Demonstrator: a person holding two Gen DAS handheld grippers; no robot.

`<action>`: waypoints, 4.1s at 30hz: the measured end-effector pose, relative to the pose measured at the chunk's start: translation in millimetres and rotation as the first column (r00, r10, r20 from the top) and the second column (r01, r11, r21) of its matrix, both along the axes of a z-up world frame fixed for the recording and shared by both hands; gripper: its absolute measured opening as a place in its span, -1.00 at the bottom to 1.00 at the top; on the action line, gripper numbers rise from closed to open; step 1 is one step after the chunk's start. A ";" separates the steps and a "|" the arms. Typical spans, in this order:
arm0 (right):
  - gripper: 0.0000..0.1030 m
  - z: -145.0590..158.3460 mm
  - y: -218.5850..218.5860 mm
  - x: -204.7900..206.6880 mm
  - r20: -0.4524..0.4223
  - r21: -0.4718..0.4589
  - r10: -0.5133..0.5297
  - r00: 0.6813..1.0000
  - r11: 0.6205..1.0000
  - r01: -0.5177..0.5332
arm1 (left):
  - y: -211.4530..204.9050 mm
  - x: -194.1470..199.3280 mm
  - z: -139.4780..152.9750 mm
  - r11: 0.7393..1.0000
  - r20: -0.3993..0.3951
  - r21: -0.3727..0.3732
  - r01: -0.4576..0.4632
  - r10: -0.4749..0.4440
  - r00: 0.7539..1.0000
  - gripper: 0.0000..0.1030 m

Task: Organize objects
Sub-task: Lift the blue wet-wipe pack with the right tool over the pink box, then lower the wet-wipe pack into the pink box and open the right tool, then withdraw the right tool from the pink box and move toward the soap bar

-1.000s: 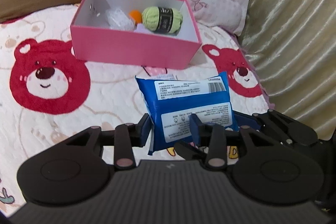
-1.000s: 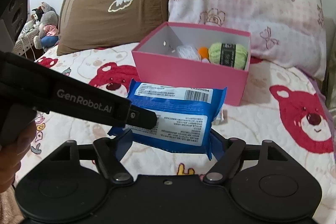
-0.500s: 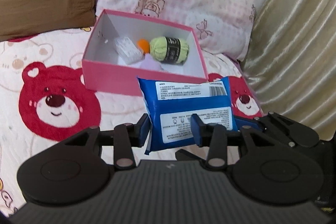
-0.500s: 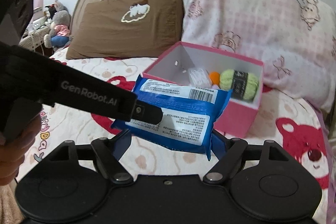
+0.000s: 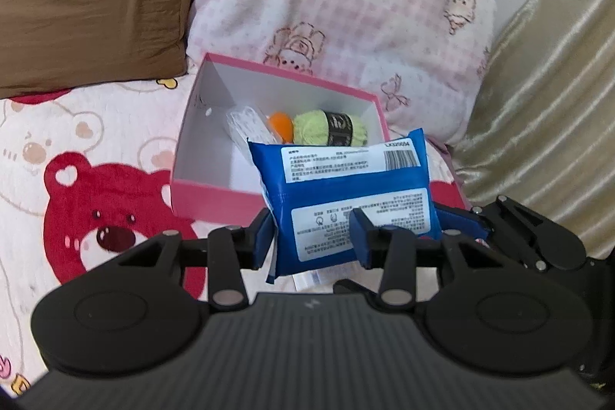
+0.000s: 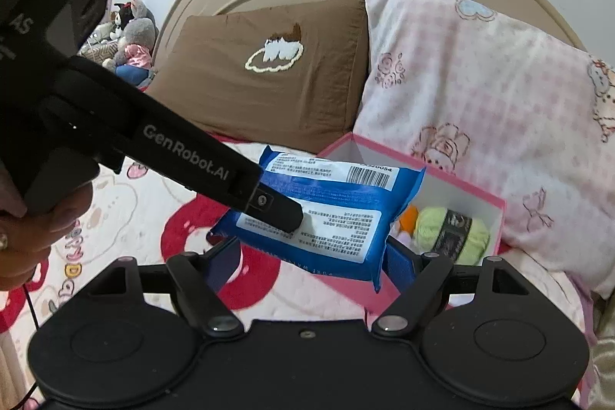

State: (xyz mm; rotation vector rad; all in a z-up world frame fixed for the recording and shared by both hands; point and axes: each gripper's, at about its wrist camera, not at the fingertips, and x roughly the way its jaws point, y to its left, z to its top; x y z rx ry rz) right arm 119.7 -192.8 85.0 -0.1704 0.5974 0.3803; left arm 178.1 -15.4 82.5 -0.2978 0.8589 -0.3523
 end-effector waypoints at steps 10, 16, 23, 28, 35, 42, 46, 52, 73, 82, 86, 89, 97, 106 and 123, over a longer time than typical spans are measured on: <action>0.58 -9.2 -24.6 76.6 -0.120 0.163 0.022 0.993 0.987 -0.003 | -11.5 73.9 -15.2 0.994 -0.056 0.110 -0.025 0.032 0.998 -0.22; 0.53 -33.2 -42.5 125.5 -0.206 0.239 0.023 0.978 0.971 0.027 | -24.9 115.7 -37.2 0.984 -0.111 0.176 -0.028 0.048 0.993 -0.21; 0.32 -66.8 -52.4 167.8 -0.308 0.273 -0.011 0.951 0.957 0.099 | -37.7 147.7 -63.7 0.954 -0.120 0.299 -0.002 0.039 0.992 -0.21; 0.02 -89.6 -55.8 189.5 -0.364 0.294 -0.029 0.931 0.945 0.145 | -32.4 165.4 -85.3 0.946 -0.161 0.324 0.002 0.053 0.985 -0.20; -0.23 -120.1 -52.9 203.9 -0.430 0.308 -0.050 0.901 0.931 0.199 | -33.4 174.5 -109.2 0.924 -0.180 0.382 0.008 0.066 0.981 -0.20; -0.29 -134.2 -46.7 209.5 -0.454 0.301 -0.056 0.889 0.930 0.212 | -38.4 175.9 -120.0 0.902 -0.168 0.431 0.011 0.069 0.983 -0.20; -0.29 -139.0 -43.1 210.0 -0.452 0.269 -0.072 0.889 0.939 0.212 | -45.0 179.9 -126.7 0.889 -0.167 0.458 0.007 0.079 0.983 -0.19; -0.31 -140.5 -41.7 211.0 -0.453 0.273 -0.068 0.889 0.938 0.211 | -48.3 182.3 -124.9 0.848 -0.124 0.530 -0.021 0.102 0.987 -0.18; -0.17 -27.5 -40.3 107.5 -0.189 0.059 -0.024 0.982 0.998 0.036 | -13.6 99.5 -32.4 0.951 -0.087 0.307 -0.031 0.061 0.994 -0.05; 0.01 -1.3 -41.6 61.3 -0.127 0.051 -0.029 0.992 0.998 0.036 | -20.3 51.8 9.7 0.963 -0.062 0.267 0.044 -0.028 0.998 0.20; 0.29 3.7 -43.0 45.8 -0.111 0.044 -0.028 0.993 0.999 0.033 | -23.5 34.9 24.0 0.961 -0.034 0.272 0.055 -0.047 0.998 0.35; 0.44 6.3 -43.7 33.8 -0.083 0.022 -0.032 0.996 0.999 0.034 | -23.2 22.8 29.7 0.963 -0.021 0.262 0.070 -0.067 0.998 0.51; 0.86 5.0 -46.6 -5.4 -0.023 0.018 -0.031 0.999 0.999 0.031 | -13.0 4.5 14.8 0.994 -0.115 0.063 0.086 -0.079 0.990 0.79; 0.88 -9.5 -39.4 -33.2 -0.025 0.002 -0.008 1.000 1.000 0.008 | -21.8 -18.7 -10.8 0.990 -0.139 0.111 0.090 -0.074 0.988 1.00; 0.89 -77.8 -39.8 -52.0 -0.108 0.000 0.007 0.994 1.000 -0.007 | -39.3 -43.0 -86.8 0.989 -0.177 0.104 0.101 -0.082 0.981 0.96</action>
